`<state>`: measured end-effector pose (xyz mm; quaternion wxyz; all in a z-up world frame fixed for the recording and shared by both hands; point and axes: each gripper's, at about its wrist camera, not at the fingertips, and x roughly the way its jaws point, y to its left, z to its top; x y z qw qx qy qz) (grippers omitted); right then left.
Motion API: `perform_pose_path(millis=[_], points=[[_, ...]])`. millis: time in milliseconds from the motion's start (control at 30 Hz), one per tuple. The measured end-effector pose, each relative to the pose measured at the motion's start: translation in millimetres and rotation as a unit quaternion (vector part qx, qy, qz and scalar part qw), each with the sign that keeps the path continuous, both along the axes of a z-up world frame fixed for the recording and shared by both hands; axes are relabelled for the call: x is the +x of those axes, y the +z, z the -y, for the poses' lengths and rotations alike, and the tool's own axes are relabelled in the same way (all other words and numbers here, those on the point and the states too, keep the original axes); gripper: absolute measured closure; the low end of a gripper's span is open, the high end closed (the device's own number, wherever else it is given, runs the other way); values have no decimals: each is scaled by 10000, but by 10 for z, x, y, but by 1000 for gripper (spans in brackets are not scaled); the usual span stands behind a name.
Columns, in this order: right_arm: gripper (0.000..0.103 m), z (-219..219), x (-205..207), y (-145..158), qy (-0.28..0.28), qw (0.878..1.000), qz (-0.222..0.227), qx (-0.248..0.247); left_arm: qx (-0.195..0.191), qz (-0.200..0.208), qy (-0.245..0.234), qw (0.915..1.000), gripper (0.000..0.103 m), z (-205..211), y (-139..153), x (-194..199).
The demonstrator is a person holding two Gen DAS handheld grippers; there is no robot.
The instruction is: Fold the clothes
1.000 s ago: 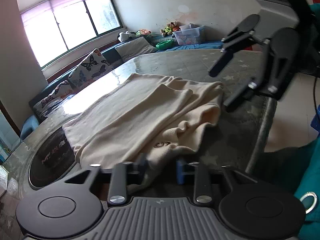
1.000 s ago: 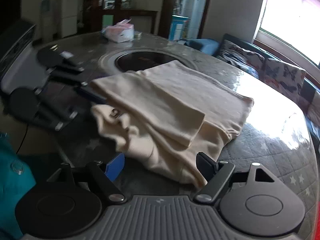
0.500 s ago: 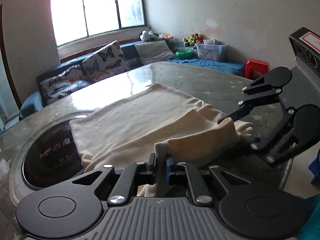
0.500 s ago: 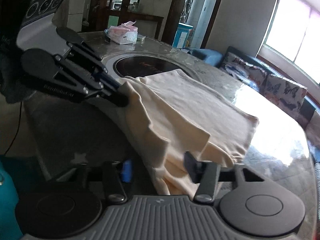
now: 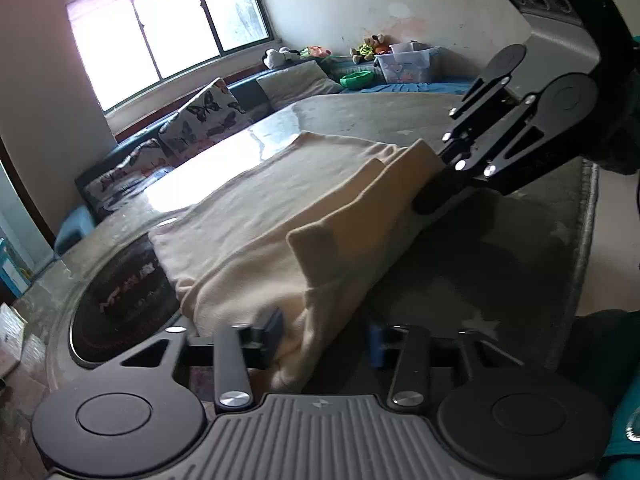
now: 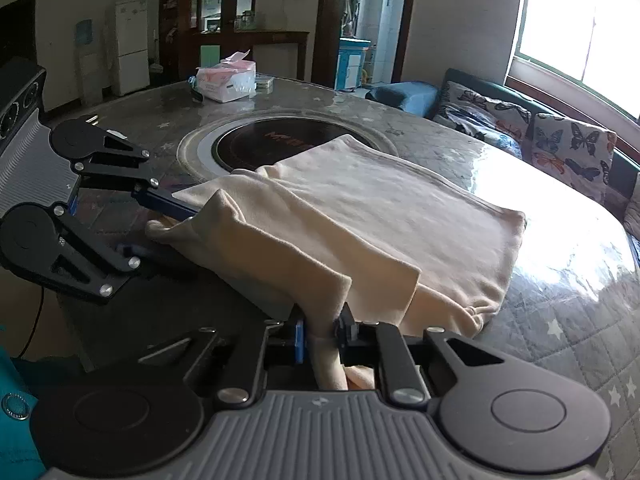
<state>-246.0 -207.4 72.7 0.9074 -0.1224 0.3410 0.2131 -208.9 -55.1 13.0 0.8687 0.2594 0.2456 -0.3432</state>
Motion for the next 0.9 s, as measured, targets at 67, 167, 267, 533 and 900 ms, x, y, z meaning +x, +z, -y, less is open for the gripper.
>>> perform_pose_path(millis=[67, 167, 267, 533, 900], points=[[92, 2, -16, -2, -67, 10000, 29, 57, -38, -59, 48, 10000, 93, -8, 6, 27], [94, 13, -60, 23, -175, 9996, 98, 207, -169, -83, 96, 9998, 97, -42, 64, 4], [94, 14, -156, 100, -147, 9992, 205, 297, -336, -128, 95, 9993, 98, -100, 156, -77], [94, -18, -634, 443, 277, 9986, 340, 305, -597, -329, -217, 9974, 98, -304, 435, -576], [94, -18, -517, 754, 392, 9981, 316, 355, -847, -102, 38, 9963, 98, -295, 677, -305]])
